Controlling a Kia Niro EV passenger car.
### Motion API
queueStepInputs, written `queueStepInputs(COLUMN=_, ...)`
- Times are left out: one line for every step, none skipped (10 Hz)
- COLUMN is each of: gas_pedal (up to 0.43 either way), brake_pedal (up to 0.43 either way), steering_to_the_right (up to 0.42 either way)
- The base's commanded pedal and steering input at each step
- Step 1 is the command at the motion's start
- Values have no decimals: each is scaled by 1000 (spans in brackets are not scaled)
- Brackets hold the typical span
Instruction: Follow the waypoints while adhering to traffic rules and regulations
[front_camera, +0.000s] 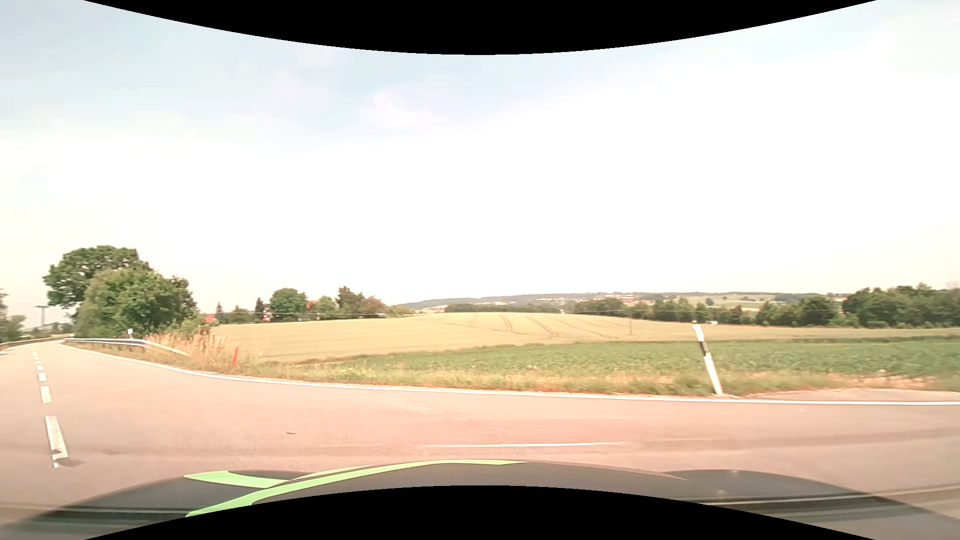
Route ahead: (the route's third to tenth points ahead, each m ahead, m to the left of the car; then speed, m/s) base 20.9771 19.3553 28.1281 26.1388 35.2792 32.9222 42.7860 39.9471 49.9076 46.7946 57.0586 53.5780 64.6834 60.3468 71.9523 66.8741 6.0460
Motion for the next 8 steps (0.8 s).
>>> queueStepInputs(gas_pedal=47, brake_pedal=0, steering_to_the_right=-449)
queueStepInputs(gas_pedal=59, brake_pedal=0, steering_to_the_right=-449)
queueStepInputs(gas_pedal=67, brake_pedal=0, steering_to_the_right=-448)
queueStepInputs(gas_pedal=98, brake_pedal=0, steering_to_the_right=-444)
queueStepInputs(gas_pedal=118, brake_pedal=0, steering_to_the_right=-435)
queueStepInputs(gas_pedal=130, brake_pedal=0, steering_to_the_right=-417)
queueStepInputs(gas_pedal=189, brake_pedal=0, steering_to_the_right=-400)
queueStepInputs(gas_pedal=240, brake_pedal=0, steering_to_the_right=-376)
